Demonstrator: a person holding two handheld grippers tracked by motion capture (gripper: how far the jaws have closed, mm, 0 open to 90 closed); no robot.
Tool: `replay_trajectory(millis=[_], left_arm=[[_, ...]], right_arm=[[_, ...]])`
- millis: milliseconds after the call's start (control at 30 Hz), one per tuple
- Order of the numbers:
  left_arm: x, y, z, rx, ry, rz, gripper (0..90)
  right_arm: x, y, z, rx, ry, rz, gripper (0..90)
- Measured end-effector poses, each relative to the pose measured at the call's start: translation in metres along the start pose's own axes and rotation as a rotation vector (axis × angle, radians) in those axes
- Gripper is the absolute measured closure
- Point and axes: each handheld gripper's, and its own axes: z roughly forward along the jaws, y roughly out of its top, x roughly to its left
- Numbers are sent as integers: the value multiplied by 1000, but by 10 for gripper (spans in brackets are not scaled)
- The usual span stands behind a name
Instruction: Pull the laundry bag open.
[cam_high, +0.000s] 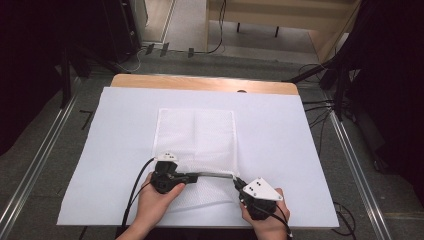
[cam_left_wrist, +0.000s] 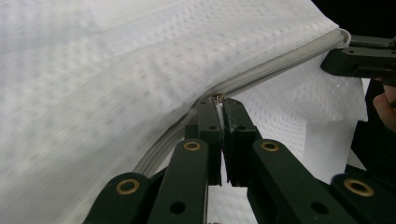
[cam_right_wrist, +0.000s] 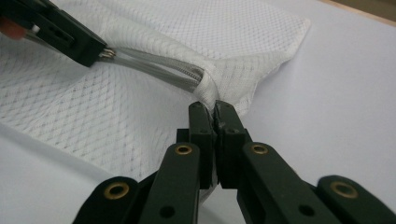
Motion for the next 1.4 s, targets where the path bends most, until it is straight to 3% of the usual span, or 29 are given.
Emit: replay_trajectory(millis=[33, 67, 100, 233, 433, 600, 700, 800, 833, 933, 1000, 1033, 1067, 1100, 1133, 1167, 1200, 1233, 1267, 1300, 1333, 1367, 1400], left_arm=[[7, -4, -9, 1, 39, 9, 881], [7, -4, -9, 1, 39, 9, 881], [18, -9, -20, -7, 43, -16, 881], [34, -17, -40, -23, 65, -46, 881], [47, -33, -64, -39, 96, -57, 881], [53, -40, -75, -43, 116, -56, 881], [58, -43, -83, -51, 148, -55, 881], [60, -44, -86, -49, 132, -56, 881], [55, -45, -86, -42, 169, -19, 881], [53, -46, -87, -47, 165, -6, 879], [54, -49, -91, -70, 120, 17, 864], [57, -53, -100, -128, 64, -3, 728], [57, -53, -100, -128, 64, -3, 673], [58, -55, -110, -194, 54, -15, 588], [58, -55, -110, -194, 54, -15, 503], [58, -56, -116, -234, 98, 9, 428], [58, -56, -116, -234, 98, 9, 373], [59, -57, -120, -266, 137, 18, 373], [61, -57, -122, -283, 152, 17, 279], [64, -57, -124, -304, 152, 28, 215], [64, -57, -124, -304, 152, 28, 184], [66, -58, -128, -318, 145, 54, 147], [66, -58, -128, -318, 145, 54, 139]], right_arm=[[-1, -2, 0, 8, -5, 7, 891], [-3, -2, 0, 9, -11, 15, 891], [-5, -3, -1, 9, -8, 28, 891], [-11, -4, -2, 9, -15, 40, 891], [-15, -4, -4, 13, -22, 45, 891], [-20, -5, -4, 15, -14, 52, 891], [-23, -5, -5, 16, -27, 55, 891], [-28, -5, -7, 10, -9, 80, 891], [-28, -6, -6, 15, -1, 79, 891], [-27, -7, -6, 23, -2, 76, 891], [-28, -7, -6, 26, 4, 81, 890], [-29, -8, -5, 27, 19, 86, 890], [-29, -8, -5, 27, 19, 86, 890], [-29, -10, -4, 31, 36, 80, 889], [-27, -11, -3, 35, 39, 77, 888], [-27, -11, -2, 35, 39, 69, 887], [-27, -11, -2, 35, 39, 69, 887], [-26, -10, -1, 33, 40, 66, 884], [-25, -10, -1, 28, 41, 73, 876], [-26, -10, -1, 18, 50, 74, 819], [-26, -10, -1, 18, 50, 74, 819], [-26, -11, -2, 15, 79, 80, 655], [-26, -11, -2, 15, 79, 80, 655]])
